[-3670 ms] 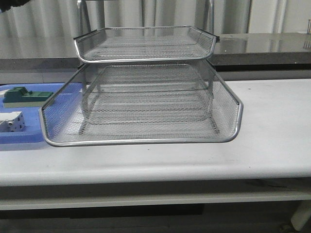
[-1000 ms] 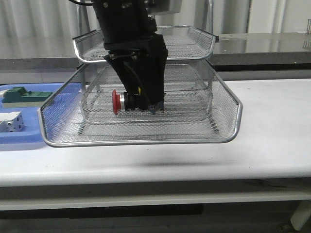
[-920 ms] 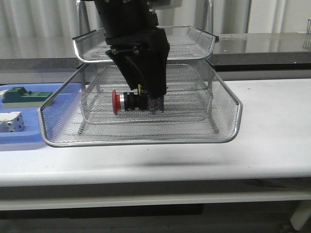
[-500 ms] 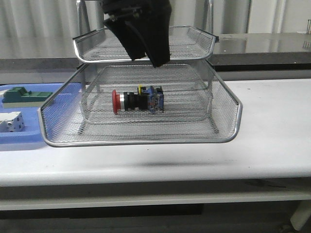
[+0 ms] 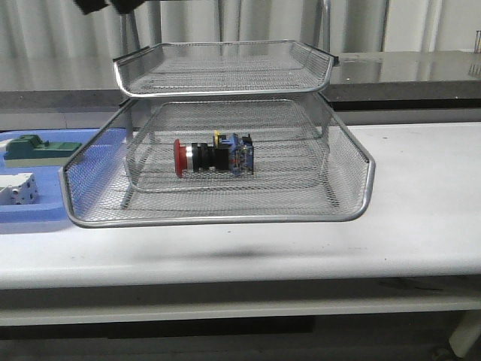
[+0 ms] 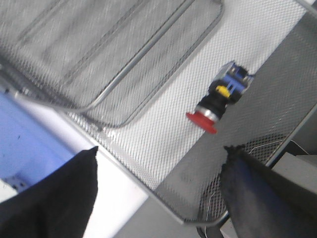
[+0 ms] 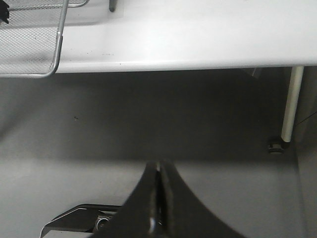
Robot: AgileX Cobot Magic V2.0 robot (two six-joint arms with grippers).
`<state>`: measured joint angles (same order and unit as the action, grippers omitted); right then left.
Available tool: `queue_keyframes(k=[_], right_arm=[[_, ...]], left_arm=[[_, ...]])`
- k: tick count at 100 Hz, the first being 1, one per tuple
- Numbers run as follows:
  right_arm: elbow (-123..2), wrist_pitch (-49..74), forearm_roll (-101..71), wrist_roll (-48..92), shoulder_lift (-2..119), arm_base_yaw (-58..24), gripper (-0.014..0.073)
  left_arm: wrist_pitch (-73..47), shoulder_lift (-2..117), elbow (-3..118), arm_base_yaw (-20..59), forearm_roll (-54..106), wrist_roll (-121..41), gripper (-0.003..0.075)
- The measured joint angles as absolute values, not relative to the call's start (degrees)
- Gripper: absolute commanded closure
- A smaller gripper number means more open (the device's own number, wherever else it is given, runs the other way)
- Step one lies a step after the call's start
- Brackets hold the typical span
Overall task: Place button on rack with both arms
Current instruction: 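Open the left gripper and lift it away from the button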
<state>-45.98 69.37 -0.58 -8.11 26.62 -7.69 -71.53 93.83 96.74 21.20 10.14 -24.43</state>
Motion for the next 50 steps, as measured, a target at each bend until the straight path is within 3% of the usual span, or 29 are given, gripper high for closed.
queue_keyframes(k=[22, 50], right_arm=[[-46.0, 69.4, -0.6, -8.1, 26.6, -7.7, 0.0661], [-46.0, 69.4, -0.6, -8.1, 26.6, -7.7, 0.0661]], left_arm=[[-69.3, 84.0, 82.8, 14.2, 11.5, -24.4, 0.0227], [-55.9, 66.6, 62.6, 10.1, 12.2, -24.4, 0.0227]])
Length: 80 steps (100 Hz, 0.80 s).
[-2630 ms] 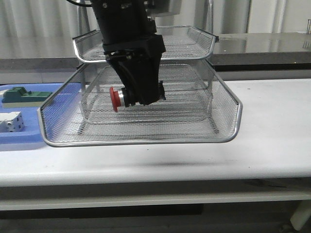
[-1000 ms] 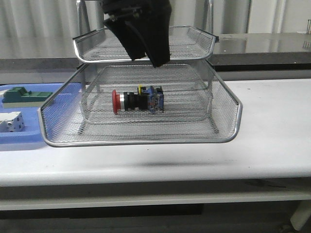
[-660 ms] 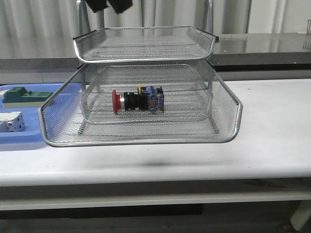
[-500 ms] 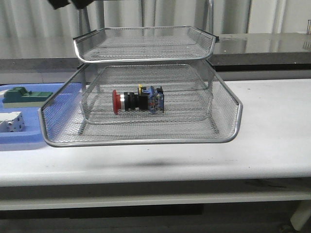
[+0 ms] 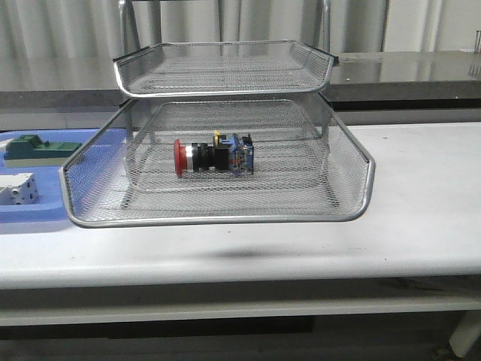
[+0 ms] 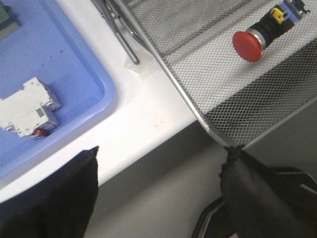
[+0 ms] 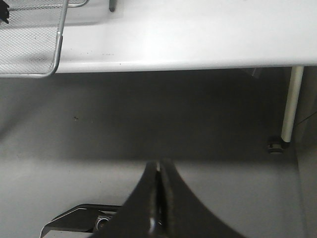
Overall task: Place button on rack with both arms
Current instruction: 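Open the left gripper and lift it away from the button, then return the left arm to rest while the right arm moves in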
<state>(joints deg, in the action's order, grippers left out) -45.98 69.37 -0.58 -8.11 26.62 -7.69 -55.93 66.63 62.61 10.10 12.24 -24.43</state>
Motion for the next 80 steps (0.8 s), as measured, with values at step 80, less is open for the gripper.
queue_keyframes(k=[80], right_arm=[[-46.0, 69.4, -0.6, -8.1, 26.6, -7.7, 0.0661]], left_arm=[[-16.1, 19.2, 19.0, 3.9, 18.9, -22.9, 0.0226]])
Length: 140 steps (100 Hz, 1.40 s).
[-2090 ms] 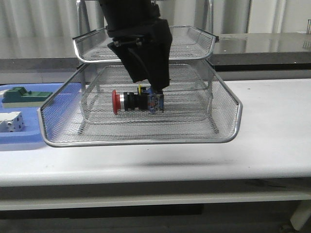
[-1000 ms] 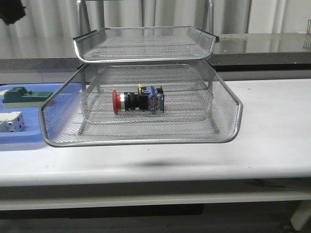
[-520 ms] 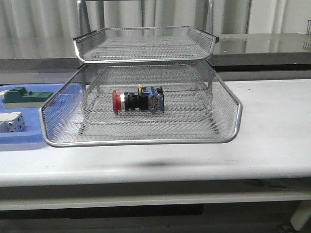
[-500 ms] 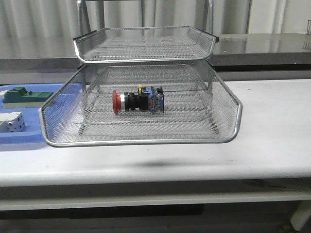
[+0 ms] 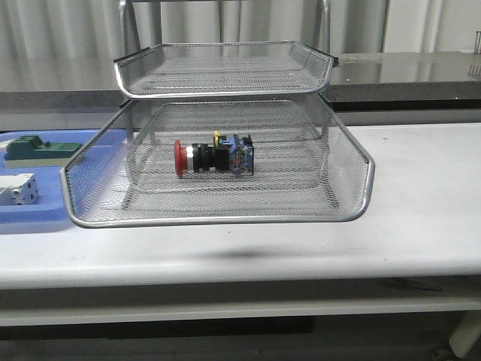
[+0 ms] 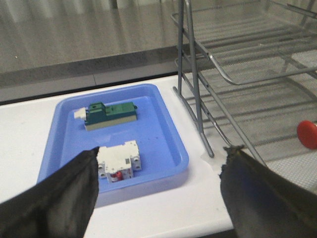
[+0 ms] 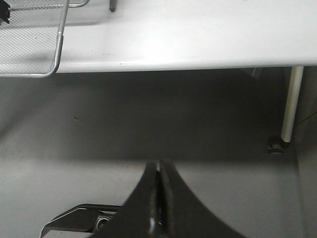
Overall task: Place button on rack with both arms
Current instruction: 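Return the left arm to rest while the right arm moves in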
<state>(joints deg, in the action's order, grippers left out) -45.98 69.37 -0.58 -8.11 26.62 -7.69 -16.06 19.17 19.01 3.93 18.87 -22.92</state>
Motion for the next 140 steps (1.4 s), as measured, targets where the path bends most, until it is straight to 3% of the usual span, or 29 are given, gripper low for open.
queue_keyframes(k=[42, 70, 82, 113, 140], right_arm=[[-46.0, 69.4, -0.6, -8.1, 26.6, -7.7, 0.0661], [-46.0, 69.4, -0.6, -8.1, 26.6, -7.7, 0.0661], [-46.0, 69.4, -0.6, -8.1, 26.6, -7.7, 0.0661], [-46.0, 69.4, -0.6, -8.1, 26.6, -7.7, 0.0661], [-46.0, 69.4, -0.6, -8.1, 26.6, -7.7, 0.0661]], left_arm=[[-1.5, 14.3, 13.0, 3.9, 19.5, -22.9, 0.0227], [0.5, 14.3, 13.0, 3.9, 19.5, -22.9, 0.0237], [0.5, 14.3, 13.0, 3.9, 19.5, -22.9, 0.0337], [0.5, 14.3, 13.0, 3.9, 19.5, -22.9, 0.0739], [0.5, 14.3, 13.0, 3.9, 19.6, -22.9, 0.0741]])
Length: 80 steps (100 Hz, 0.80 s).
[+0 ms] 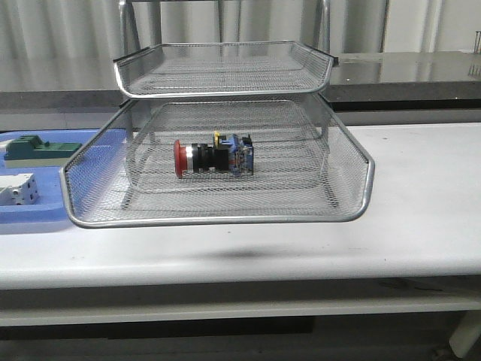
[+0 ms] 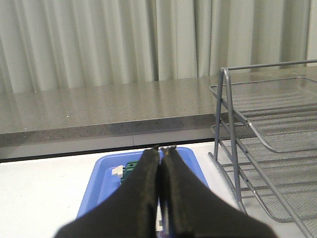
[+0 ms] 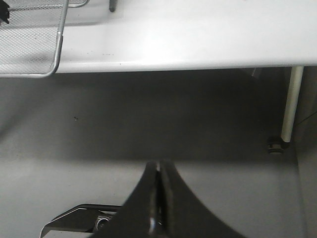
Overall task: Place button on rack with both arms
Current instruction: 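Return the left arm to rest while the right arm moves in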
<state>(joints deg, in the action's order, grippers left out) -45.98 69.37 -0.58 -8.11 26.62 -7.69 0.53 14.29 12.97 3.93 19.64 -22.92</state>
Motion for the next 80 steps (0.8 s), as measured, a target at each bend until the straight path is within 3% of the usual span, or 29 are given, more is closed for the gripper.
queue_keyframes(k=[80], right_arm=[[-46.0, 63.9, -6.0, -8.1, 28.9, -7.7, 0.0661]], left_arm=[[0.5, 14.3, 13.0, 3.9, 19.6, -22.9, 0.0741]])
